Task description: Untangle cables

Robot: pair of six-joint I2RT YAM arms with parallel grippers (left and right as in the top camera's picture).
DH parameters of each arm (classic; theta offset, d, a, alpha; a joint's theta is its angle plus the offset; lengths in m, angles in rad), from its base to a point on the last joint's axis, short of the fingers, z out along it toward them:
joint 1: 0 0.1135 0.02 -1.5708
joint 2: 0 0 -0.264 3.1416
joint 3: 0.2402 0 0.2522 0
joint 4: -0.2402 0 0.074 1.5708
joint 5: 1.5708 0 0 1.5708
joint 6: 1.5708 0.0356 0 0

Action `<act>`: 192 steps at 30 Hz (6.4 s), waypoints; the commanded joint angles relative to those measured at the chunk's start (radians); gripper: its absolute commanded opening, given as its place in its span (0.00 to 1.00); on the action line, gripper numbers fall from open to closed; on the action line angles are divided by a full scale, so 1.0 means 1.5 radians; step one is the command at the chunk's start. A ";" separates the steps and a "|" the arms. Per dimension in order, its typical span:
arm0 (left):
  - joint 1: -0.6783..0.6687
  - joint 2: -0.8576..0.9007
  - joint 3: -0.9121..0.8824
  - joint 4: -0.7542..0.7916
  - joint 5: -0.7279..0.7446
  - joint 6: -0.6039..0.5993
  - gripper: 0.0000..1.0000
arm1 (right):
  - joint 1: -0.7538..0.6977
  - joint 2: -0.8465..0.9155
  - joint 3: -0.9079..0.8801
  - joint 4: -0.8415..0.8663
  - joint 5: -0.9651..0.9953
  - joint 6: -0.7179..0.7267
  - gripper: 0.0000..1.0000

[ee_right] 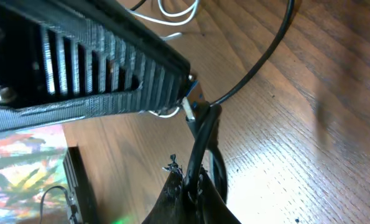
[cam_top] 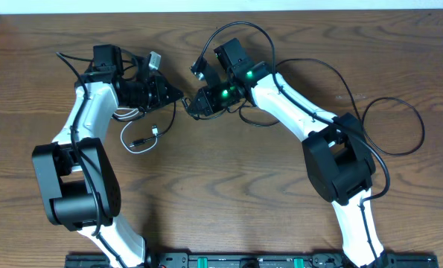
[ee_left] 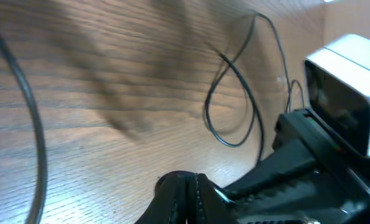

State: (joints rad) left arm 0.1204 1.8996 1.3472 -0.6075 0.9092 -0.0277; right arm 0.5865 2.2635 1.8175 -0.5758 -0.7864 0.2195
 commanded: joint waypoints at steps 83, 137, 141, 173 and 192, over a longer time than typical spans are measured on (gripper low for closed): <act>-0.040 -0.015 0.006 0.006 -0.335 -0.206 0.16 | -0.022 -0.024 0.011 0.131 0.011 0.217 0.01; -0.029 -0.014 0.003 -0.028 -0.030 0.041 0.41 | -0.086 -0.024 0.009 0.099 -0.158 0.167 0.01; -0.029 -0.014 0.003 -0.028 -0.030 0.041 0.41 | -0.086 -0.024 0.009 0.092 -0.159 0.157 0.01; 0.031 -0.015 0.003 -0.039 0.037 0.049 0.43 | -0.103 -0.024 0.009 0.089 -0.138 0.147 0.01; -0.035 -0.015 0.003 -0.033 0.031 0.134 0.54 | -0.096 -0.024 0.009 0.121 -0.251 0.165 0.01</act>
State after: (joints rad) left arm 0.0673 1.8923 1.3472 -0.6575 0.9771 0.1619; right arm 0.4362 2.2620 1.8175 -0.3985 -1.0779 0.4633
